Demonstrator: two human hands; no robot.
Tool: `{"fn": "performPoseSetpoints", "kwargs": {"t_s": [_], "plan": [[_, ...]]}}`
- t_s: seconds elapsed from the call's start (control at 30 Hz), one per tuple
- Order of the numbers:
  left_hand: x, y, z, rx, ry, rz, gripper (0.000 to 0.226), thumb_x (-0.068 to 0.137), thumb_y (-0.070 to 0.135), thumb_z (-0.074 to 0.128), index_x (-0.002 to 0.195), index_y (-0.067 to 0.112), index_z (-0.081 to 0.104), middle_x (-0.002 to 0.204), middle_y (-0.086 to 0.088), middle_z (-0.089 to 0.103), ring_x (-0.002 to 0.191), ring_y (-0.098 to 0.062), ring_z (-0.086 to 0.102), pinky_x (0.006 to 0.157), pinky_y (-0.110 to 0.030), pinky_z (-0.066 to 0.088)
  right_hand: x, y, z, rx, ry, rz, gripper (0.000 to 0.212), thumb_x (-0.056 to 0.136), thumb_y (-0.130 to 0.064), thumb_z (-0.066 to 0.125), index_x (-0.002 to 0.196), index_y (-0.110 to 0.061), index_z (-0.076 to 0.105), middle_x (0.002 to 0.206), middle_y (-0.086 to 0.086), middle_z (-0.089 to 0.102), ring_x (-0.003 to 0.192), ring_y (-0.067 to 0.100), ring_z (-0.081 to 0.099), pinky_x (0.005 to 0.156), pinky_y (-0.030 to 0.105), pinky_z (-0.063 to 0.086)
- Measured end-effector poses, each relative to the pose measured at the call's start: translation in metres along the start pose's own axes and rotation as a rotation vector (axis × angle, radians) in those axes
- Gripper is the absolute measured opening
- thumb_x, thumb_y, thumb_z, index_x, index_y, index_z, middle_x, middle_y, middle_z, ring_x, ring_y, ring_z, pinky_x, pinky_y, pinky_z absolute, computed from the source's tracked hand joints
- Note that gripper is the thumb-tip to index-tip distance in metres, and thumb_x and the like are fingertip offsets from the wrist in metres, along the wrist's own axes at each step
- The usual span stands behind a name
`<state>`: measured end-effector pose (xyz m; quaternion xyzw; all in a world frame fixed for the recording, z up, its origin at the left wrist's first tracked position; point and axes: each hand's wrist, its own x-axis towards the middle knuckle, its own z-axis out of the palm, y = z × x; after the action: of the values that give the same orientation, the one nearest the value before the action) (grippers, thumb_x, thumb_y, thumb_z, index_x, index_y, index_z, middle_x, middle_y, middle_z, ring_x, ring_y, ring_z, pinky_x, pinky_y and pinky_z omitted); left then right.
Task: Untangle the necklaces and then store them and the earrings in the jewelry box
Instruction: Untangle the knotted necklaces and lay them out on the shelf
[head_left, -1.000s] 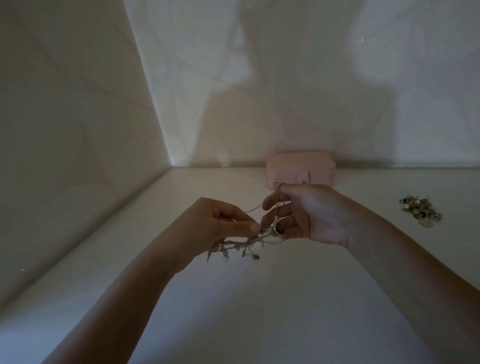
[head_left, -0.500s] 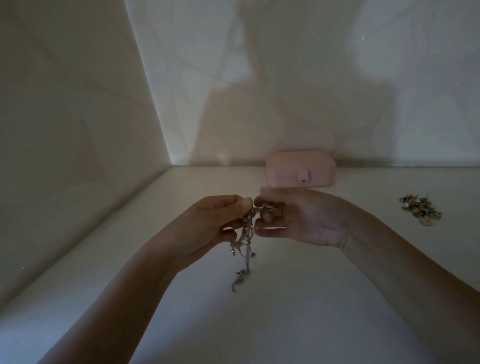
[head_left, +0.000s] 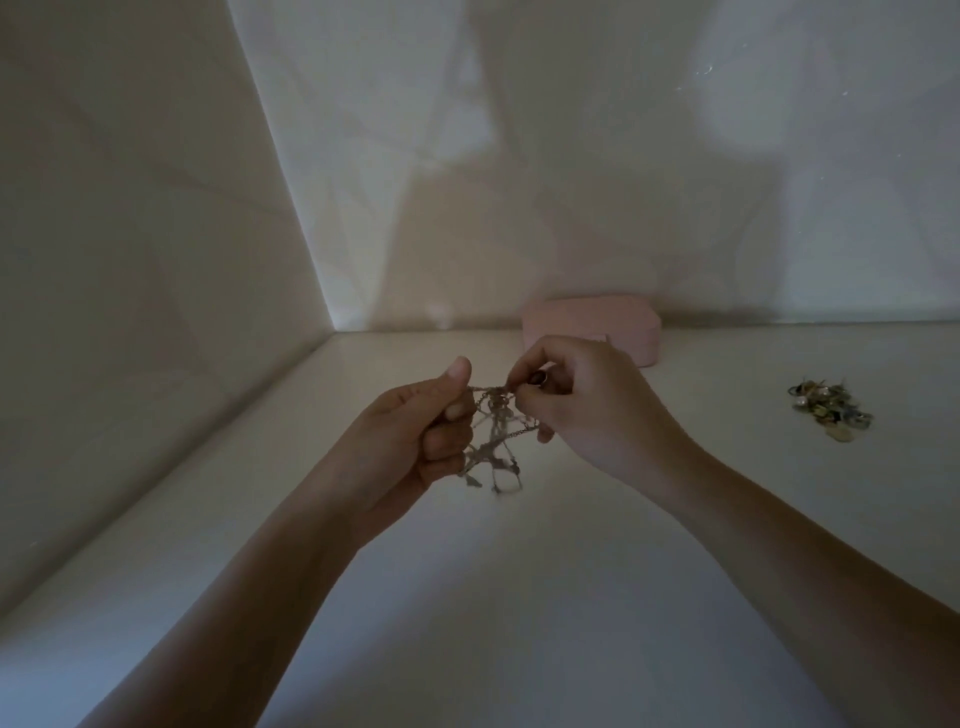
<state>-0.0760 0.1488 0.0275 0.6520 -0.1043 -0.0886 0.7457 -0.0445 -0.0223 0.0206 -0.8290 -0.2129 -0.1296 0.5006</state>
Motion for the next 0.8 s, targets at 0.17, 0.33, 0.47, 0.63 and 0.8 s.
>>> {"fn": "performPoseSetpoints", "kwargs": {"t_s": [0.17,0.33,0.47,0.63,0.8], "plan": [[-0.002,0.007,-0.002,-0.126,0.052,-0.066,0.024,0.08,0.034,0.055,0.072,0.017,0.071,0.039,0.011,0.022,0.036,-0.002,0.018,0.033,-0.014,0.014,0.003,0.002,0.002,0.04,0.055,-0.037,0.015,0.083,-0.008,0.064,0.076,-0.02,0.058,0.077,0.004,0.071,0.077,0.021,0.067,0.077,0.039,0.051],[-0.003,0.011,-0.005,-0.123,0.047,-0.125,0.027,0.08,0.035,0.055,0.057,0.021,0.055,0.037,0.011,0.022,0.033,-0.002,0.018,0.03,-0.013,0.015,0.008,0.001,-0.002,0.422,0.041,0.154,0.023,0.088,-0.004,0.056,0.071,-0.02,0.058,0.073,-0.005,0.061,0.072,0.011,0.061,0.087,0.044,0.053],[0.005,0.003,-0.011,0.078,0.158,-0.197,0.03,0.088,0.029,0.056,0.061,0.017,0.049,0.051,0.003,0.044,0.036,-0.005,0.024,0.032,-0.014,0.018,0.011,-0.004,-0.008,0.857,-0.008,0.23,0.021,0.094,0.001,0.046,0.079,-0.013,0.052,0.075,0.006,0.063,0.073,0.016,0.06,0.076,0.033,0.046],[0.007,-0.005,-0.009,0.373,0.291,-0.203,0.014,0.091,0.02,0.062,0.101,0.011,0.067,0.093,-0.002,0.069,0.058,-0.008,0.055,0.045,-0.016,0.043,0.005,-0.006,-0.004,0.638,-0.041,0.103,0.015,0.095,0.001,0.049,0.084,-0.008,0.052,0.066,0.004,0.059,0.062,0.018,0.061,0.065,0.028,0.052],[0.002,-0.004,-0.002,0.478,0.119,-0.04,0.029,0.077,0.033,0.075,0.105,0.026,0.07,0.105,0.007,0.072,0.105,-0.01,0.065,0.096,-0.031,0.046,0.004,-0.003,-0.002,0.408,-0.032,0.013,0.014,0.094,-0.005,0.055,0.084,-0.015,0.056,0.064,-0.002,0.065,0.059,0.016,0.065,0.059,0.026,0.052]]}}
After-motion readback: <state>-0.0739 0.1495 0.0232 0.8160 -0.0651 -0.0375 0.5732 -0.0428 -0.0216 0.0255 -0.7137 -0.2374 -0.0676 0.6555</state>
